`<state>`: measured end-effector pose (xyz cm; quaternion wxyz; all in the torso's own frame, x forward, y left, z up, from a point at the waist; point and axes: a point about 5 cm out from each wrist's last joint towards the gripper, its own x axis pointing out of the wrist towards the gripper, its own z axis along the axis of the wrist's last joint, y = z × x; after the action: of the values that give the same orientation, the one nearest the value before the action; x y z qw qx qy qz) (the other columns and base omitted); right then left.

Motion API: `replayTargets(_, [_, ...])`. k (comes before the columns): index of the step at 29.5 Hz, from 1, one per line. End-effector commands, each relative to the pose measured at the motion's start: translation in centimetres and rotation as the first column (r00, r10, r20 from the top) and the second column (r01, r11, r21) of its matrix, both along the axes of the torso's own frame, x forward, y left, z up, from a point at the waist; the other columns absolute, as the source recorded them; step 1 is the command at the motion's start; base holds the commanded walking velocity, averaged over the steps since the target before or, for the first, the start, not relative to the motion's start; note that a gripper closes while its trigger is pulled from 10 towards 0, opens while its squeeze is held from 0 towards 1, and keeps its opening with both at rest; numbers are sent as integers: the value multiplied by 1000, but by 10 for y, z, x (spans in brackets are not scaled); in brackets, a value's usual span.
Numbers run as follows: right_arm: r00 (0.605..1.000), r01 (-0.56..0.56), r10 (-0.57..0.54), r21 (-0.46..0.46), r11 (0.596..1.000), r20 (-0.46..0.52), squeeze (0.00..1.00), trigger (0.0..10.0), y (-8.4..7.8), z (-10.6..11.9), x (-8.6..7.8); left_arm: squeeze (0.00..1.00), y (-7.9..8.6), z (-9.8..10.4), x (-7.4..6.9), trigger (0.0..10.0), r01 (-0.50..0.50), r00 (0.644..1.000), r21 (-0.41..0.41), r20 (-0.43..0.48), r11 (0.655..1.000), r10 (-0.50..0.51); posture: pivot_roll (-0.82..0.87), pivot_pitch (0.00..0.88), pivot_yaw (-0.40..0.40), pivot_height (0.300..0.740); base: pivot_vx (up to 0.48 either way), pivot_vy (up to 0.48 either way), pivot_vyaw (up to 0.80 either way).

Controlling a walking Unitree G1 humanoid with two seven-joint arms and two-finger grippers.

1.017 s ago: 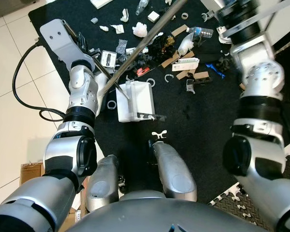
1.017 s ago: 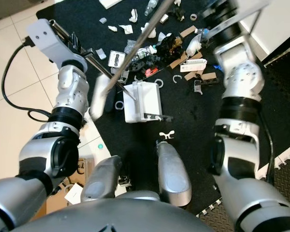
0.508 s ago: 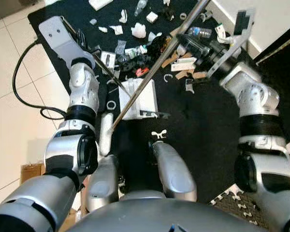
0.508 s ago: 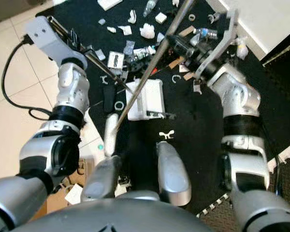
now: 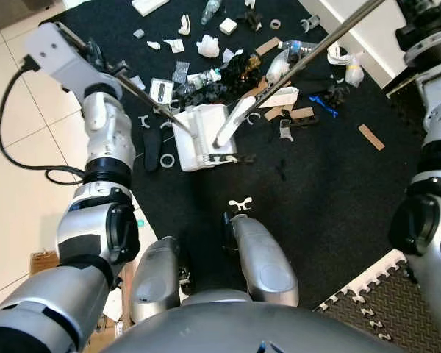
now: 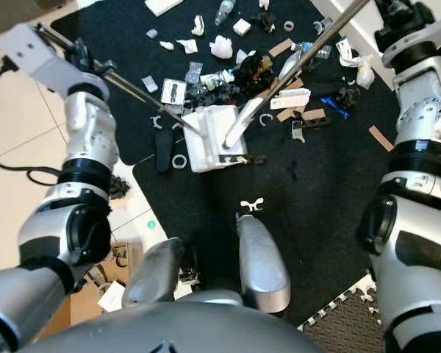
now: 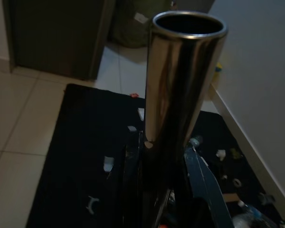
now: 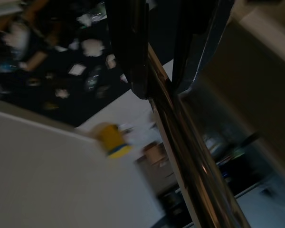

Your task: Sweep floor

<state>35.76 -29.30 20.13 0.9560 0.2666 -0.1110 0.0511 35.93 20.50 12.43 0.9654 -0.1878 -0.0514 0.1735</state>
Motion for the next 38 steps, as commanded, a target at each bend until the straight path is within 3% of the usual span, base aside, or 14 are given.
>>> replayTargets(1, [989,144,-144,14,990,30,0,10000,-19,7,-3,0,7,11,1,10000,-33,998,-26,61,999,34,-89,88,-30,740,0,0,0])
replayTargets(2, [973,232,-232,-22,972,14,0,10000,-27,4,-6,0,7,11,1,10000,-25,997,-55,66,998,29,-89,88,-30,740,0,0,0])
replayTargets(3, [973,232,-232,-22,972,14,0,10000,-27,4,-6,0,7,11,1,10000,-25,997,-55,66,998,29,-89,88,-30,740,0,0,0])
replayTargets(5, [932,359,-362,-128,925,2,0,10000,-38,-2,-12,0,5,12,1,10000,-5,997,-108,78,994,14,-90,89,-29,740,0,0,0])
replayTargets(6, [932,359,-362,-128,925,2,0,10000,-38,-2,-12,0,5,12,1,10000,-5,997,-108,78,994,14,-90,89,-29,740,0,0,0])
replayTargets(8, [887,442,-461,-272,855,-9,0,10000,-41,-14,-18,0,4,18,2,10000,30,993,-162,116,986,-11,-89,93,-26,740,0,0,0])
replayTargets(10, [878,443,-478,-336,831,-25,0,10000,-35,-26,-19,0,1,27,3,10000,73,985,-175,165,982,-44,-87,95,-25,740,0,0,0])
replayTargets(15, [913,369,-403,-298,880,-57,0,10000,-13,-39,-12,0,-6,49,5,10000,149,962,-171,255,974,-102,-79,95,-24,740,0,0,0])
replayTargets(20, [935,325,-352,-303,896,-38,0,10000,8,-41,-2,0,-10,76,4,10000,194,932,-170,340,966,-127,-74,93,-21,740,0,0,0])
replayTargets(27, [946,298,-322,-301,906,-32,0,10000,23,-42,4,0,2,101,-3,10000,239,895,-355,441,904,-63,-67,92,-26,740,0,0,0])
replayTargets(29, [948,290,-317,-304,907,-42,0,10000,24,-44,4,0,11,101,-3,10000,236,892,-437,452,868,-15,-62,90,-28,740,0,0,0])
replayTargets(31, [948,288,-316,-302,909,-48,0,10000,24,-45,4,0,13,99,-3,10000,232,895,-467,445,853,1,-61,90,-30,740,0,0,0])
replayTargets(38, [946,290,-319,-304,907,-49,0,10000,24,-47,4,0,9,80,-7,10000,211,931,-439,363,873,-42,-68,91,-25,740,0,0,0])
